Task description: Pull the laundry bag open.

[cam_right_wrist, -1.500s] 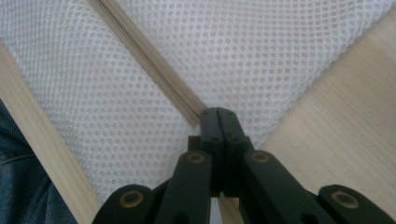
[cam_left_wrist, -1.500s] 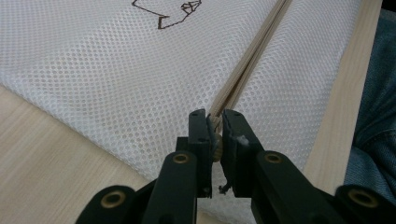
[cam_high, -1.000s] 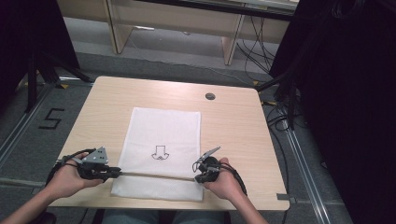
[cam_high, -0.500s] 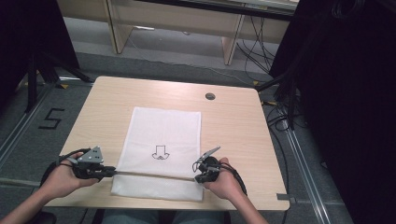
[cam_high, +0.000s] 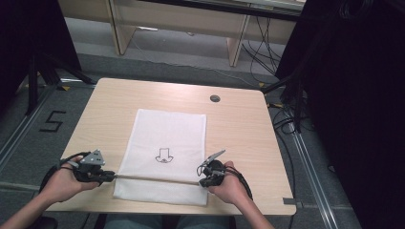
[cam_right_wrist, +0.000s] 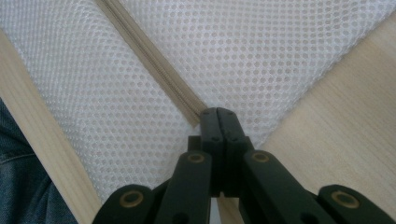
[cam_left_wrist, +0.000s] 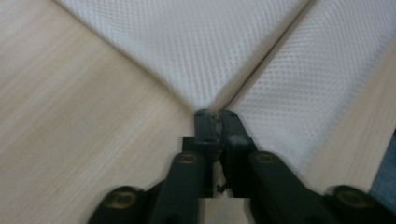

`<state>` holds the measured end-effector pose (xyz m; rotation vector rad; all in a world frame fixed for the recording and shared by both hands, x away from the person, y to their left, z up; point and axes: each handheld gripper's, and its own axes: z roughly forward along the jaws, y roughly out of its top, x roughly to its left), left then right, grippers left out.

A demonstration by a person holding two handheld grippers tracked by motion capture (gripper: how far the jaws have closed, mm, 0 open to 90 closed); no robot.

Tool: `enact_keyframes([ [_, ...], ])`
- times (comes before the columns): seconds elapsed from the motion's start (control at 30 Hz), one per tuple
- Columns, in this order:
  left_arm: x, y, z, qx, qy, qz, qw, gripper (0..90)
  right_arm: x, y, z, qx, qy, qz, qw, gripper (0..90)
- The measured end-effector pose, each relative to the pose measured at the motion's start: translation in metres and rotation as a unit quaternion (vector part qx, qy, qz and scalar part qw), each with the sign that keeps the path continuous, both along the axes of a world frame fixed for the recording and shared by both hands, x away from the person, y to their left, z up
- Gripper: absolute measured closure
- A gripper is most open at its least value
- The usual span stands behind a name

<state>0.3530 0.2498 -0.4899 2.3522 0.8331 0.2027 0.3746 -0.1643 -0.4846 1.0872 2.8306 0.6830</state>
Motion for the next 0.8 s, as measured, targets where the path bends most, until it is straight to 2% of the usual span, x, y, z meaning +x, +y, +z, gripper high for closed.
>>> enact_keyframes([
  [0.03, 0.0011, 0.0008, -0.0005, 0.002, 0.0, 0.003, 1.0, 87.3, 0.0, 0.0001, 0.0, 0.0, 0.0, 0.0, 1.0, 90.0],
  [0.1, 0.0011, -0.0006, -0.0005, 0.008, -0.011, -0.009, 0.9999, 87.3, 0.0008, -0.0001, -0.0002, 0.0, -0.003, 0.006, 1.0, 90.0],
  [0.2, 0.0011, -0.0036, 0.0002, 0.017, -0.01, -0.005, 0.9998, 87.3, 0.0002, 0.0004, 0.0005, -0.002, 0.002, -0.001, 1.0, 90.0],
  [0.3, 0.0021, -0.0019, -0.0008, 0.009, -0.013, -0.004, 0.9999, 87.3, -0.0001, 0.0005, 0.0004, -0.002, 0.001, 0.001, 1.0, 90.0],
  [0.33, 0.0019, -0.0018, -0.0016, 0.002, -0.006, 0.001, 1.0, 87.3, 0.0, 0.0004, 0.0004, -0.002, 0.002, -0.001, 1.0, 90.0],
  [0.4, 0.0026, -0.0013, -0.0005, 0.006, -0.015, 0.007, 0.9998, 87.1, 0.0001, 0.0004, 0.0004, -0.002, 0.002, -0.002, 1.0, 90.0],
  [0.5, 0.0037, 0.0003, -0.0008, -0.014, -0.02, 0.012, 0.9996, 86.5, -0.0002, 0.0006, 0.0003, -0.002, 0.0, -0.001, 1.0, 90.0],
  [0.53, 0.0039, 0.0009, -0.0011, -0.016, -0.028, 0.016, 0.9994, 85.8, -0.0003, 0.0004, 0.0, -0.001, -0.003, -0.001, 1.0, 90.0],
  [0.57, 0.0043, 0.0017, 0.0, -0.016, -0.037, 0.016, 0.9991, 83.2, -0.0009, 0.0004, -0.0003, 0.0, -0.004, -0.001, 1.0, 90.0],
  [0.63, 0.0032, 0.0011, 0.0017, -0.034, -0.045, 0.027, 0.9981, 75.7, -0.0021, -0.0006, -0.0007, 0.004, -0.008, -0.004, 1.0, 90.0],
  [0.77, 0.004, -0.0017, 0.0059, -0.063, -0.074, 0.042, 0.9944, 63.0, -0.0025, -0.0031, -0.0013, 0.015, -0.007, -0.007, 0.9998, 89.9],
  [0.8, 0.0037, -0.0045, 0.0057, -0.089, -0.074, 0.053, 0.9919, 59.6, -0.0029, -0.0029, -0.0011, 0.015, -0.006, -0.007, 0.9998, 89.6],
])
